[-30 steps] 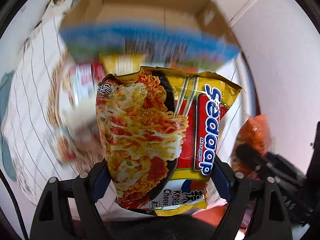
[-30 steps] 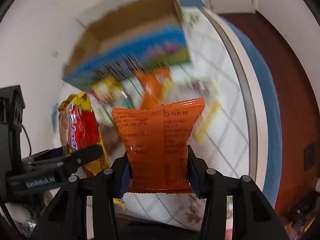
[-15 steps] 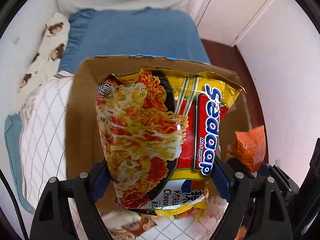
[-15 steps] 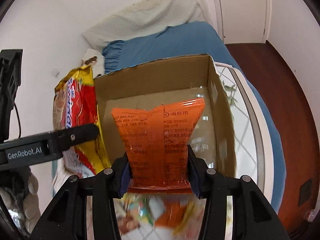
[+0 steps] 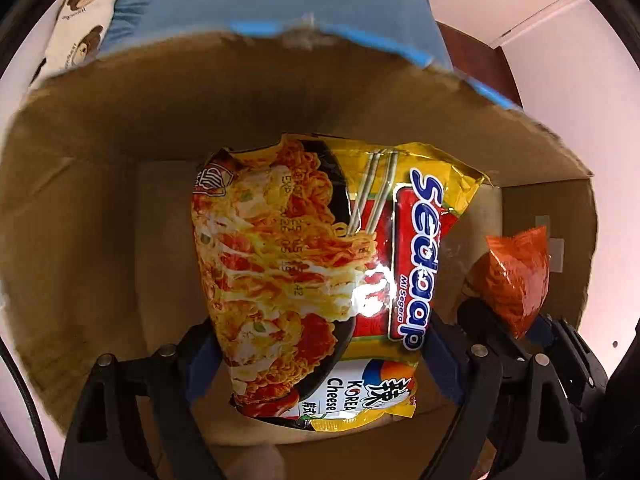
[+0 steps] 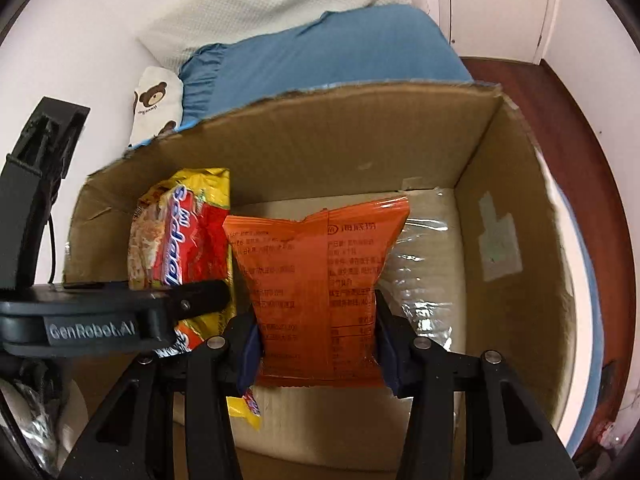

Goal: Organize snacks
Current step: 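Carry both packets into the cardboard box and open both tools, then grasp the orange packet with the right tool while the left tool grasps the white wafer pack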

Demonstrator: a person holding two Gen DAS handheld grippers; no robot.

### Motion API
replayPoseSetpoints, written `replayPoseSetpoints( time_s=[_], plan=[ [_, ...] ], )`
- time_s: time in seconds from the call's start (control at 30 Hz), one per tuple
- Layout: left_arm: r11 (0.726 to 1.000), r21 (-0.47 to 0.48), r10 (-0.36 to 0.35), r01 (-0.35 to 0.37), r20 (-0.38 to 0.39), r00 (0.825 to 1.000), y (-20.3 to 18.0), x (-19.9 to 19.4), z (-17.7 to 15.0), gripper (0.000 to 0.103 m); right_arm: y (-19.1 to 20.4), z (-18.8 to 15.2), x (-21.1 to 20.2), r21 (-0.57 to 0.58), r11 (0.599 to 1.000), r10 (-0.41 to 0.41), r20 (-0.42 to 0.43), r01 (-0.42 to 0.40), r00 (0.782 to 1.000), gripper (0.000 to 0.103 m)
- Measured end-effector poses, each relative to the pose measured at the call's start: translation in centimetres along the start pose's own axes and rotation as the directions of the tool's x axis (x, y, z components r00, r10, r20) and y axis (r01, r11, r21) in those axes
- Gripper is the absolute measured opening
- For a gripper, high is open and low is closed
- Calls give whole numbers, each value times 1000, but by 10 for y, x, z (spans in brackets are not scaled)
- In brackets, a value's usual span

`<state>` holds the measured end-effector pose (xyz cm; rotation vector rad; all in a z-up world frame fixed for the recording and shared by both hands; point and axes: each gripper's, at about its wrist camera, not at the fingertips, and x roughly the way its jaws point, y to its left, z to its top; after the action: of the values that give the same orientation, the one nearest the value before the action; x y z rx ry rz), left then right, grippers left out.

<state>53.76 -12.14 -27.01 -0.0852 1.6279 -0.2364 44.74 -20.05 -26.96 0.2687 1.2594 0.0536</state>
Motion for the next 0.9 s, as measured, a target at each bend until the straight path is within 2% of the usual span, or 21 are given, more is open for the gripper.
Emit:
replayPoseSetpoints(
  time_s=[0.03, 0.07, 0.1, 0.13, 0.2, 0.3, 0.47, 0.63, 0.7, 0.9],
  plan=[
    [1000, 0, -1, 1, -3, 1000, 0, 4, 2, 86, 1, 1, 5, -17, 999, -29, -12, 28, 1000, 69],
    [1000, 0, -2, 2, 1, 1000, 1, 6, 2, 86, 2, 1, 9, -30, 999, -45, -20, 45, 999, 80],
    [1000, 0, 3, -3, 11, 1000, 1, 5, 2, 88, 2, 3, 12, -42, 998, -42, -25, 41, 999, 94],
    [1000, 3, 11, -11, 29, 1000, 1, 3, 0, 89, 3, 4, 14, -49, 998, -41, -31, 39, 999, 96],
    [1000, 12, 24, -24, 45, 999, 1, 0, -1, 95, 2, 7, 14, -53, 997, -52, -38, 50, 998, 96],
    [999, 19, 33, -35, 74, 997, -2, -13, -6, 95, 0, 9, 5, -48, 997, -58, -34, 57, 998, 96],
    [997, 19, 75, -79, 162, 984, -4, -39, -33, 95, 1, -9, -31, -34, 997, -75, -23, 75, 997, 96],
    [992, 12, 116, -123, 263, 958, -8, -65, -64, 95, 2, -28, -59, -39, 995, -93, 26, 94, 995, 96],
    [992, 11, 114, -122, 289, 950, -1, -70, -65, 95, 4, -37, -73, -37, 994, -98, 46, 99, 994, 96],
    [990, 27, 118, -138, 369, 922, -8, -101, -103, 95, 12, -67, -113, -52, 993, -104, 97, 110, 990, 96]
  ],
)
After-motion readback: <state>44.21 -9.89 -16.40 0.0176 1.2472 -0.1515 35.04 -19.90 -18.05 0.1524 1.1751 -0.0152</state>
